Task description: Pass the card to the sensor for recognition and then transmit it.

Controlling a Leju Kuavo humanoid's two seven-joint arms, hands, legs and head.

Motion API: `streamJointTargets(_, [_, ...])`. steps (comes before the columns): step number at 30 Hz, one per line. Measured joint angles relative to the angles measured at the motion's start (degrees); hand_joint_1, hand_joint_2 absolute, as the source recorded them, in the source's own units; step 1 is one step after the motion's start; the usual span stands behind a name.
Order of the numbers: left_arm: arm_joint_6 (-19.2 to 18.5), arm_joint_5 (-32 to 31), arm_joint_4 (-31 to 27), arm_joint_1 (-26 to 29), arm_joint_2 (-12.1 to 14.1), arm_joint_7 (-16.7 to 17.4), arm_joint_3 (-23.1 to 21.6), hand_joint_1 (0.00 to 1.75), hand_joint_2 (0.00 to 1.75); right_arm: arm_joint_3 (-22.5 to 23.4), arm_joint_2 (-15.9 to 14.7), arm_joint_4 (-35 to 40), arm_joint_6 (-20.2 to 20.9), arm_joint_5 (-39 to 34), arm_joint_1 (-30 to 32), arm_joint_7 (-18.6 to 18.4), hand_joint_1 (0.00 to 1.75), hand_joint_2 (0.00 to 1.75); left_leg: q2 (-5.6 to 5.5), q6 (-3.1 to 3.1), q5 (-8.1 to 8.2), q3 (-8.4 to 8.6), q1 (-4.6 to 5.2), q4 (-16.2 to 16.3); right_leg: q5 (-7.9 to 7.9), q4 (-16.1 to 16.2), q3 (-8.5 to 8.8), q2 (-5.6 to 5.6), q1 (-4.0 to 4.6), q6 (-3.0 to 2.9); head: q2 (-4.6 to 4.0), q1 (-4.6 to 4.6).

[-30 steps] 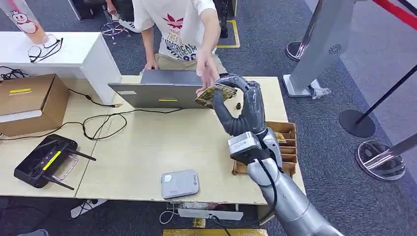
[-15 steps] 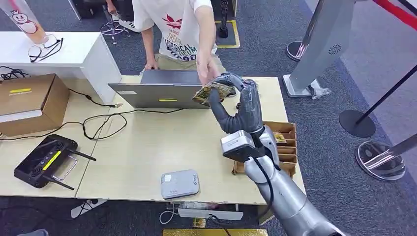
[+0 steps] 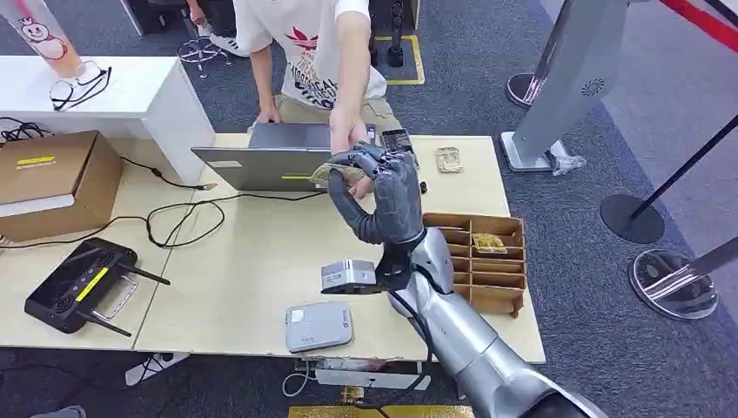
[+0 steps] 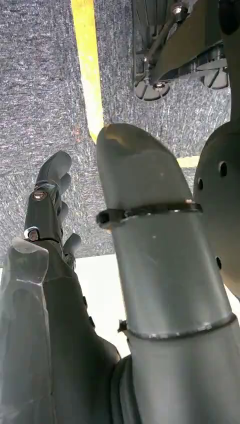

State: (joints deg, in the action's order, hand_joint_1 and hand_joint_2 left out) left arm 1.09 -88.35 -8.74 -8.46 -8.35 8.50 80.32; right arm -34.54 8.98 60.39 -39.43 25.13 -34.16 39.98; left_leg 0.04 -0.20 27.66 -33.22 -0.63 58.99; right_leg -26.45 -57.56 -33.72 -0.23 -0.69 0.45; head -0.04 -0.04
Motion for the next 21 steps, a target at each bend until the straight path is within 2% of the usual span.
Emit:
streamJointTargets(12, [0.2,0.3,0.0,0.6,0.0,-0.4,-0.3,0.0,0.0,1.6,1.9,-2.6,0.0,5.5,1.5,0.0,1.75,1.75,0.0,0.0,0.0,0.0,0.0,0.0,0.0,0.0,0.01,-0.01,0.0,0.0,0.0,0.0])
streamJointTargets(13, [0.2,0.4,0.0,0.6,0.0,-0.5,-0.3,0.0,0.0,1.7,2.0,-2.7,0.0,5.5,1.5,0.0,1.66,1.75,0.0,0.0,0.0,0.0,0.0,0.0,0.0,0.0,0.0,-0.01,0.0,0.0,0.0,0.0])
streamJointTargets(14, [0.2,0.4,0.0,0.7,0.0,-0.6,-0.3,0.0,0.0,1.8,2.0,-2.8,0.0,5.6,1.6,0.0,1.43,1.75,0.0,0.0,0.0,-0.01,0.0,0.0,0.0,0.0,0.0,-0.01,0.0,0.0,0.0,0.0])
streamJointTargets(15, [0.3,0.4,0.0,0.8,0.0,-0.7,-0.3,0.0,0.0,1.8,2.0,-3.0,0.0,5.6,1.6,0.0,0.42,1.75,0.0,0.0,0.0,-0.01,0.0,0.0,0.0,0.0,0.0,-0.01,0.0,0.0,0.0,0.0])
streamJointTargets(16, [0.3,0.4,0.0,0.8,0.0,-0.8,-0.3,0.0,0.0,1.8,2.0,-3.3,0.0,5.9,1.6,0.0,0.07,1.75,-0.01,0.0,0.0,-0.01,0.0,0.0,0.0,0.0,0.0,-0.01,0.0,0.0,0.0,0.0])
streamJointTargets(17, [0.3,0.4,0.0,0.9,0.0,-0.8,-0.2,0.0,0.0,1.8,2.0,-3.5,0.0,6.1,1.6,0.0,0.0,1.75,0.0,0.0,0.0,-0.01,0.0,0.0,0.0,0.0,0.0,-0.01,0.0,0.0,0.0,0.0])
streamJointTargets(21, [0.3,0.6,0.0,1.2,0.0,-0.9,-0.2,0.0,0.0,2.1,2.3,-4.5,0.0,6.6,1.7,0.0,0.0,1.75,0.0,0.0,0.0,0.0,0.0,0.0,0.0,0.0,0.0,-0.01,0.0,0.0,0.0,0.0])
